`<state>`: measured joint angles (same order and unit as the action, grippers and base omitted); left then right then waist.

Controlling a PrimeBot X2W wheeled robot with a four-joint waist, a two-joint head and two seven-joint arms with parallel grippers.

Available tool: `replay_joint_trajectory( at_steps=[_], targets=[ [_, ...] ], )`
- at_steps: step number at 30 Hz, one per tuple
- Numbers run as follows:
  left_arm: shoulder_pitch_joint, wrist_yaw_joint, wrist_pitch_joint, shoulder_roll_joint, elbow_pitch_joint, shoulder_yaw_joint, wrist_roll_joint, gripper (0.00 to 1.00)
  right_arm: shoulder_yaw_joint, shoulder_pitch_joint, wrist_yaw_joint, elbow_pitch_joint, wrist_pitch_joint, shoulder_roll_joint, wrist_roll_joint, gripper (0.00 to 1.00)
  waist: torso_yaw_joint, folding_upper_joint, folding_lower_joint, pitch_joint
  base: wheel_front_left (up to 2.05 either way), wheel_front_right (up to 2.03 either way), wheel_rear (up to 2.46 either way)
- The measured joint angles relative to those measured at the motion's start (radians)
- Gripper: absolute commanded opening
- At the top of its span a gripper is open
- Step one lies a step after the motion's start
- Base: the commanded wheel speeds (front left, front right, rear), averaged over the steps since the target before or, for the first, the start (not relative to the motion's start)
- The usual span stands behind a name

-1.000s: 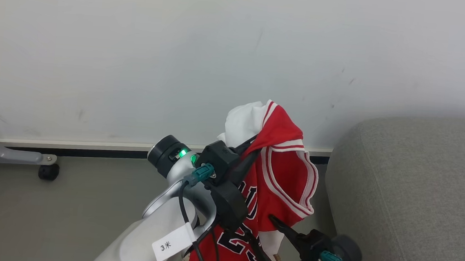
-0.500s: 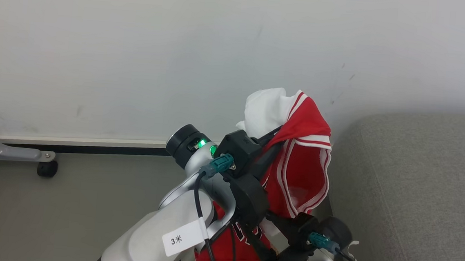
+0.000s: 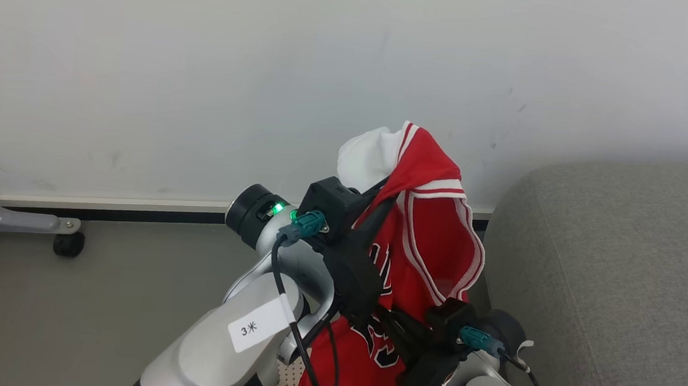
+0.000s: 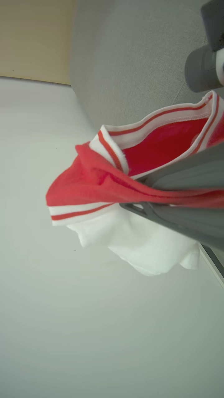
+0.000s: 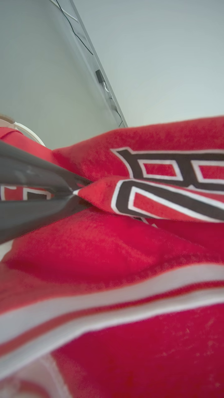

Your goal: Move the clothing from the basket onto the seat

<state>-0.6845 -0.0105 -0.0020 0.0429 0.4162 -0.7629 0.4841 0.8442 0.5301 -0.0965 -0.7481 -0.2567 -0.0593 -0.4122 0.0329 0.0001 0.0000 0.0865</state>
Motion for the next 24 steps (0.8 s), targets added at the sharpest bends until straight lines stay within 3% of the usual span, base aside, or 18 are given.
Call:
replay_joint_trajectory(
  at_steps=[3,4,6,7,9,10,24],
  targets=[
    [0.008,-0.008,-0.001,0.006,0.016,0.021,0.01,0.0,-0.002,0.01,0.0,-0.007,0.0,0.001,-0.014,0.0,-0.008,0.0,0.0,-0.003,0.0,0.0,0.0],
    [0.013,-0.012,-0.001,0.011,0.021,0.027,0.012,0.15,-0.005,0.013,0.0,-0.009,0.0,0.001,-0.018,0.0,-0.011,0.0,0.0,-0.004,0.0,0.0,0.0],
    [0.024,-0.016,-0.002,0.024,0.033,0.039,0.018,0.31,-0.019,0.015,0.001,-0.015,0.0,0.001,-0.02,0.0,-0.018,0.0,0.0,-0.005,0.0,0.0,0.0],
    [0.03,-0.018,-0.009,0.03,0.039,0.046,0.019,0.59,-0.027,0.015,0.001,-0.02,0.0,0.0,-0.02,0.0,-0.022,0.0,0.0,-0.006,0.0,0.0,0.0],
    [0.041,-0.026,-0.018,0.042,0.049,0.058,0.024,0.78,-0.047,0.017,0.001,-0.026,0.0,0.0,-0.02,0.0,-0.03,0.0,0.0,-0.008,0.0,0.0,0.0],
    [0.044,-0.026,-0.02,0.047,0.053,0.063,0.024,1.0,-0.057,0.019,0.001,-0.026,0.0,0.0,-0.021,0.0,-0.035,0.0,0.0,-0.008,0.0,0.0,0.0],
    [0.16,-0.026,-0.115,0.078,0.044,0.086,0.06,1.0,-0.184,0.039,0.028,0.056,0.0,-0.072,-0.028,0.0,-0.093,0.0,0.0,-0.007,0.0,0.0,0.0]
  ],
)
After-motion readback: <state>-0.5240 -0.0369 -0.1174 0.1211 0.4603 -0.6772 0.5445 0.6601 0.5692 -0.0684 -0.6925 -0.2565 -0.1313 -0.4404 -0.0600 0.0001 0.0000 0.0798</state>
